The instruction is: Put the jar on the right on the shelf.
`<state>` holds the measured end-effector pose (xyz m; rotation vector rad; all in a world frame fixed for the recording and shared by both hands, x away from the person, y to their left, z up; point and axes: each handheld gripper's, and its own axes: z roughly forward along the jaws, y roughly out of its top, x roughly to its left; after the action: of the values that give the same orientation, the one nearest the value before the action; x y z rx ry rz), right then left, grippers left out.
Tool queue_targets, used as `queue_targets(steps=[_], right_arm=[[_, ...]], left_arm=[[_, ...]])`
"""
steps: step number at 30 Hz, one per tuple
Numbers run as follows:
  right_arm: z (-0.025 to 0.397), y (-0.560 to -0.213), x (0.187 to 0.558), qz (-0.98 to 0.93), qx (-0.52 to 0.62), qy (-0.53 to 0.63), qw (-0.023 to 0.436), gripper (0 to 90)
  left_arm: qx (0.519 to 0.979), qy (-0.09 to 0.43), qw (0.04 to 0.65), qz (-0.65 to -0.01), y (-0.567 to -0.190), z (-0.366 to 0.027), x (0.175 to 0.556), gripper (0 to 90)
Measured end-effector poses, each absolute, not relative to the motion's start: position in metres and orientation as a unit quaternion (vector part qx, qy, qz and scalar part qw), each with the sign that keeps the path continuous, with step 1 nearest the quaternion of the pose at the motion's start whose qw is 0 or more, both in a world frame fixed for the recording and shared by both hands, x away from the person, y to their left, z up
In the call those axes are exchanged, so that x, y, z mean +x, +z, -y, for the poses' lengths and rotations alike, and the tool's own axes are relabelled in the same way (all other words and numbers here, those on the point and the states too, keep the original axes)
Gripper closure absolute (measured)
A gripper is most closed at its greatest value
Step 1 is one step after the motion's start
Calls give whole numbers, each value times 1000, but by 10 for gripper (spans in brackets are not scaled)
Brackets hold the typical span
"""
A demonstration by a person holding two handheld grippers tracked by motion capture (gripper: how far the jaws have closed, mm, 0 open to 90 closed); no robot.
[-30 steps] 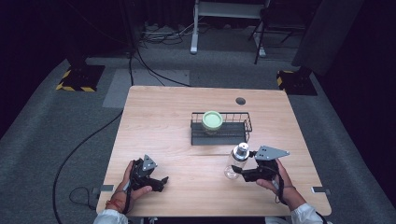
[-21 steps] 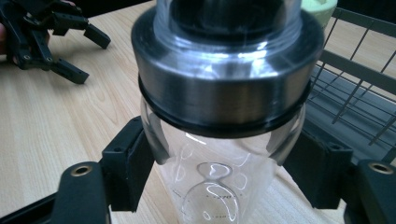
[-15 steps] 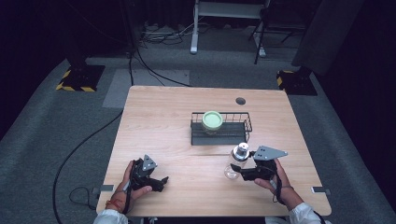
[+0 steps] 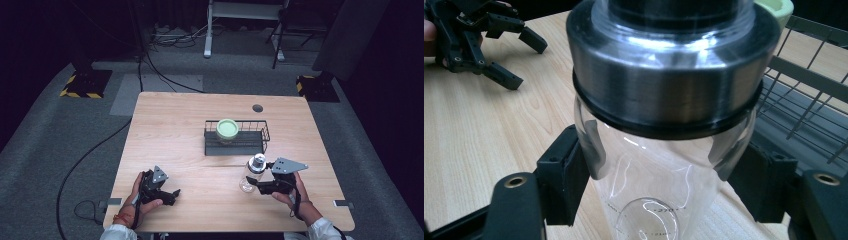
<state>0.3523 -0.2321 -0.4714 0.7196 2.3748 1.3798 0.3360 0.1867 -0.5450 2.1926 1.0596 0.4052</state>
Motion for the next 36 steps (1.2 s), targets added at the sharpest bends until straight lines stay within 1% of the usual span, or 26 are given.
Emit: queue_targets(steps=[9, 26, 36], right_arm=[[233, -471, 352, -824, 252, 486, 148, 313], [242, -453, 355, -812, 264, 486, 187, 313], [246, -449, 357, -809, 273, 484, 192, 313]], left_arm=[[838, 155, 330, -405, -545, -187, 336, 1], [838, 155, 330, -405, -545, -187, 336, 1], [838, 155, 330, -405, -545, -187, 336, 1]])
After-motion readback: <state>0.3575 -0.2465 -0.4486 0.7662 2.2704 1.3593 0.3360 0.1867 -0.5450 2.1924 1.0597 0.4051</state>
